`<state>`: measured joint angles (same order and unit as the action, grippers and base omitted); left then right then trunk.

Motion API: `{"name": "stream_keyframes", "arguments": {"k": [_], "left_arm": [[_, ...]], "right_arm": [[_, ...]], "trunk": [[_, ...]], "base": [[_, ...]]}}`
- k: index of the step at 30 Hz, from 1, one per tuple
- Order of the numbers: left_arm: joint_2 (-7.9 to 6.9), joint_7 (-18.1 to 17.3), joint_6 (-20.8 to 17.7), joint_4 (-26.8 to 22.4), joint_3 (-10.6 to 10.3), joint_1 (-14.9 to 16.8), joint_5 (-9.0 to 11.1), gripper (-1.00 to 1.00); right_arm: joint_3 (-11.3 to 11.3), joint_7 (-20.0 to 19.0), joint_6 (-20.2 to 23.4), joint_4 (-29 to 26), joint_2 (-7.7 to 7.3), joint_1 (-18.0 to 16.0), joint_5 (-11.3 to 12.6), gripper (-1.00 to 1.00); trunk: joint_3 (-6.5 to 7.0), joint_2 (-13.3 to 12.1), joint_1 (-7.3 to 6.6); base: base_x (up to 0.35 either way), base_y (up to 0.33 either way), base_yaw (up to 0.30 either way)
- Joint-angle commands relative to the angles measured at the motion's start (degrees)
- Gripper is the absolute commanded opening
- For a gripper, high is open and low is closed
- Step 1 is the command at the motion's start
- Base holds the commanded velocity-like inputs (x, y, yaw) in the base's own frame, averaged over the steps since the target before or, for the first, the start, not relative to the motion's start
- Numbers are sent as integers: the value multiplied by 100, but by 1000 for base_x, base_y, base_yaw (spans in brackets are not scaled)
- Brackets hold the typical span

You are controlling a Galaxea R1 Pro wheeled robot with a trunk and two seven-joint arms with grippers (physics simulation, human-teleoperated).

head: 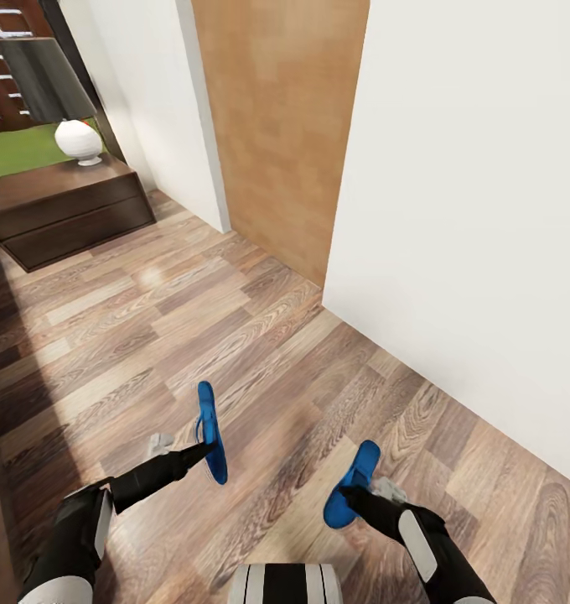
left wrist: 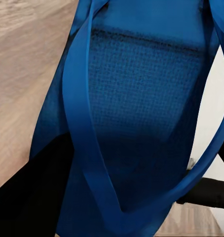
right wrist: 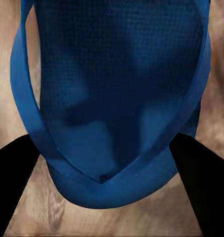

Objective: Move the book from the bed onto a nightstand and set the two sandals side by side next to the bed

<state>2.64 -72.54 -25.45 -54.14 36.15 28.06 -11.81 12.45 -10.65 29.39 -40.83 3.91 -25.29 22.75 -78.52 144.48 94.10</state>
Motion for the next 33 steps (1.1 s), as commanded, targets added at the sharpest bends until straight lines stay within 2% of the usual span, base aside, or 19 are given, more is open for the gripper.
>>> {"name": "stream_keyframes", "arguments": {"k": [1,2,4,5,8,10,12,13,18,33], "left_arm": [[8,-44,-54,-6,-59,7,-62,-100],[8,-43,-52,-4,-138,7,-64,-100],[8,-37,-49,-1,-362,5,-72,-100],[8,-35,-48,-1,-476,1,-73,-100],[8,9,-48,11,-857,-8,-75,-100],[8,62,-48,15,-1038,-13,-76,-100],[1,130,-41,17,-1117,-27,-78,-100],[-3,151,-34,15,-1136,-38,-86,-100],[-40,185,-14,14,-1159,-73,-95,-100],[-82,214,-4,18,-1162,-89,-98,-100]], "right_arm": [[35,-192,39,-4,-4,-2,-23,-100],[36,-332,39,-4,-37,-2,-24,-100],[36,-782,56,-1,-294,-2,-24,-100],[37,-1046,84,3,-466,-2,-24,-100],[31,-2085,229,46,-1226,1,-26,-100],[35,-2722,279,78,-1679,6,-40,-100],[37,-3191,299,94,-1977,19,-55,-100],[37,-3339,304,98,-2064,28,-60,-100],[38,-3560,302,108,-2198,52,-67,-100],[38,-3593,278,119,-2219,60,-77,-100]], "trunk": [[19,0,-3],[41,-1,-6],[85,-4,-11],[107,-5,-13],[174,-9,-21],[218,-12,-26],[262,-15,-31],[284,-16,-34],[395,-23,-47],[727,-43,-86]], "base": [[0,0,0],[0,0,0],[0,0,0],[0,0,0],[0,0,0],[0,0,0],[0,0,0],[0,0,0],[0,0,0],[0,0,0]]}}
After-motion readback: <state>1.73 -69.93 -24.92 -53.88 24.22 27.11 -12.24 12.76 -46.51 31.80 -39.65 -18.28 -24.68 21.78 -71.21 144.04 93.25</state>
